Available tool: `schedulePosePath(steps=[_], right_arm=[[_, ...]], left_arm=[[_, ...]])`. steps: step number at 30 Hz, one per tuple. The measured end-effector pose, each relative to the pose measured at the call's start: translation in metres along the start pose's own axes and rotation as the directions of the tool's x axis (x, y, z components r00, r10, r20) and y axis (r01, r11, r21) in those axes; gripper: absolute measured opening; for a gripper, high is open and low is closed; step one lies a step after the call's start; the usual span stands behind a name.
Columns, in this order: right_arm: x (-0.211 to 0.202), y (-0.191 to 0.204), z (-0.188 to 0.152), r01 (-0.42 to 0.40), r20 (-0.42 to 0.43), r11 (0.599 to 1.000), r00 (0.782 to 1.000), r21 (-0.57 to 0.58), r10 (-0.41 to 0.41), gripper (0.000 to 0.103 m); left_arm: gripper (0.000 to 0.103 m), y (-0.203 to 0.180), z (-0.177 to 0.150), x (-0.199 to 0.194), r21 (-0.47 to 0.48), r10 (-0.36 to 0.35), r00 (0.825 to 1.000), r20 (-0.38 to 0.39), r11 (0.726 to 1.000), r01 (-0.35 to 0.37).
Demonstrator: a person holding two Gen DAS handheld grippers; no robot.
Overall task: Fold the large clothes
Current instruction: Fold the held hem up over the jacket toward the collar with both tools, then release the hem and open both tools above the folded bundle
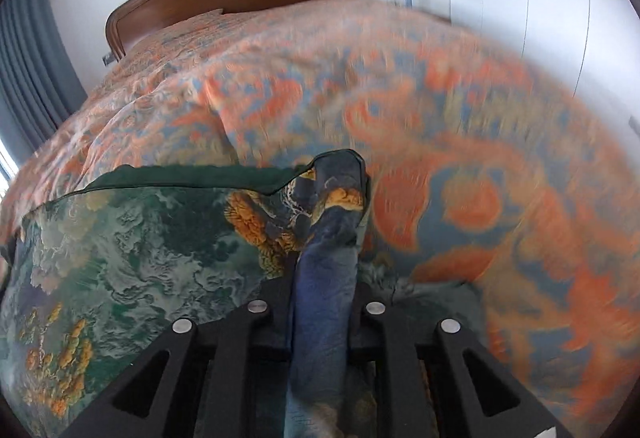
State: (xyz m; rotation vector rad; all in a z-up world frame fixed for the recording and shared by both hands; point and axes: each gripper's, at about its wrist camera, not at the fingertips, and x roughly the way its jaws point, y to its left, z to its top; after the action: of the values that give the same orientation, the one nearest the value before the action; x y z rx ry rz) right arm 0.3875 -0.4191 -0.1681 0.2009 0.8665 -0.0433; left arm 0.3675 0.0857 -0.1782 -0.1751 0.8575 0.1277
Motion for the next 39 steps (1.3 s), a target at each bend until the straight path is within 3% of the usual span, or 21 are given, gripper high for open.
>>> schedulePosePath(steps=[5,19,22,24,27,30,32,35,39], right_arm=[[0.011,-0.014,-0.013,-0.076,0.030,0.995,0.997,0.069,0.074,0.020],[0.020,-0.018,-0.016,-0.120,0.054,0.988,0.992,0.101,0.115,0.021],[0.016,-0.021,-0.016,-0.125,0.049,0.987,0.991,0.104,0.121,0.022],[0.012,-0.023,-0.016,-0.134,0.054,0.984,0.990,0.113,0.128,0.024],[0.005,-0.030,-0.016,-0.152,0.053,0.977,0.988,0.147,0.146,0.028],[-0.006,-0.032,-0.009,-0.133,0.026,0.978,0.991,0.164,0.130,0.048],[-0.021,-0.029,-0.002,-0.099,0.026,0.985,0.995,0.144,0.097,0.076],[-0.060,-0.018,0.007,-0.013,0.097,0.997,0.995,0.078,0.005,0.083],[-0.122,-0.005,0.002,0.021,0.217,1.000,0.976,0.019,-0.025,0.083]], left_arm=[[0.022,0.003,-0.010,0.006,-0.035,-0.030,0.999,0.025,0.999,0.031],[0.023,-0.003,-0.013,0.003,-0.017,0.001,0.999,0.041,1.000,-0.001],[0.035,-0.005,-0.014,-0.003,-0.009,0.046,0.998,0.049,0.999,-0.045],[0.062,-0.006,-0.011,-0.008,-0.008,0.105,0.994,0.034,0.994,-0.105],[0.090,0.003,0.000,-0.025,-0.035,0.131,0.991,-0.001,0.991,-0.131],[0.092,0.014,0.000,-0.058,-0.073,0.065,0.997,0.031,0.995,-0.062],[0.095,0.015,-0.008,-0.079,-0.078,0.051,0.997,0.051,0.996,-0.047],[0.098,0.010,-0.035,-0.116,-0.053,0.022,0.996,0.087,0.998,-0.018],[0.100,-0.012,-0.075,-0.144,0.034,0.013,0.996,0.093,0.999,-0.016]])
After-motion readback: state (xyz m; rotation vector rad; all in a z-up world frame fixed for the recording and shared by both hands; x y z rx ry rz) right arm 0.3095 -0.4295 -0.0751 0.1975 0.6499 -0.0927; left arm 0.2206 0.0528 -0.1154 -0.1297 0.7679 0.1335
